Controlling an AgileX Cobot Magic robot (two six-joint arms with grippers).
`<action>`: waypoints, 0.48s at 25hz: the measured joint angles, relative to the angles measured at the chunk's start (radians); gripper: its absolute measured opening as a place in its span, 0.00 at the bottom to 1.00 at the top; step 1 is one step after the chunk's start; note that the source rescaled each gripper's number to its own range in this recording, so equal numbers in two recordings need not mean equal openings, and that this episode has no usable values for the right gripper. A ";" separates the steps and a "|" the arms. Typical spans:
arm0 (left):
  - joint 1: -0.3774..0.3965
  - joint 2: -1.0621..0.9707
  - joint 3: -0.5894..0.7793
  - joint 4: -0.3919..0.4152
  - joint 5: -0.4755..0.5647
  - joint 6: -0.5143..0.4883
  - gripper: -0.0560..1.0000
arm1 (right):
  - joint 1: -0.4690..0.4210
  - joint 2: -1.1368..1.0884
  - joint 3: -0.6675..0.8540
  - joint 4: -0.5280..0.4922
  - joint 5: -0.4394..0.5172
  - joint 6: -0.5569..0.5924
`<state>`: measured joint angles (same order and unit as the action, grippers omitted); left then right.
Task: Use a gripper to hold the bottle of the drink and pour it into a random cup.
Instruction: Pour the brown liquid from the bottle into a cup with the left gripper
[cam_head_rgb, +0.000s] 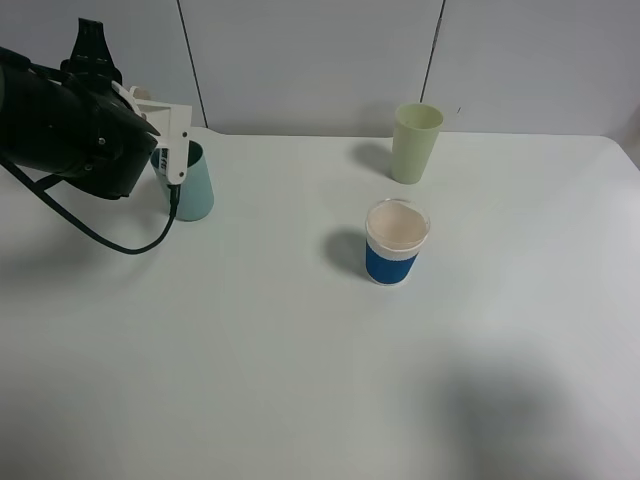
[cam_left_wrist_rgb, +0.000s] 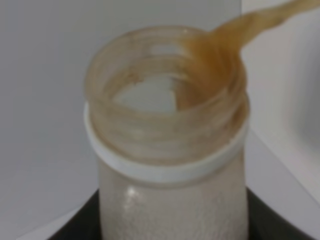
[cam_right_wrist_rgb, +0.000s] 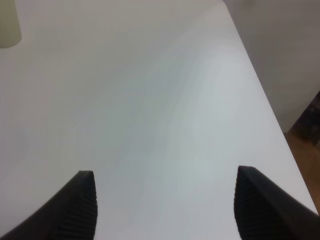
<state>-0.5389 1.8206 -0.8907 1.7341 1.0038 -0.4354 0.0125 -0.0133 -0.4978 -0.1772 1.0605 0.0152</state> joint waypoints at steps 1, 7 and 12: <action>0.000 0.000 0.000 0.000 0.001 0.001 0.05 | 0.000 0.000 0.000 0.000 0.000 0.000; 0.000 0.000 0.000 0.001 0.001 0.005 0.05 | 0.000 0.000 0.000 0.000 0.000 0.000; 0.000 0.000 0.000 0.001 0.001 0.008 0.05 | 0.000 0.000 0.000 0.000 0.000 0.000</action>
<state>-0.5389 1.8206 -0.8907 1.7353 1.0047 -0.4273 0.0125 -0.0133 -0.4978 -0.1772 1.0605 0.0152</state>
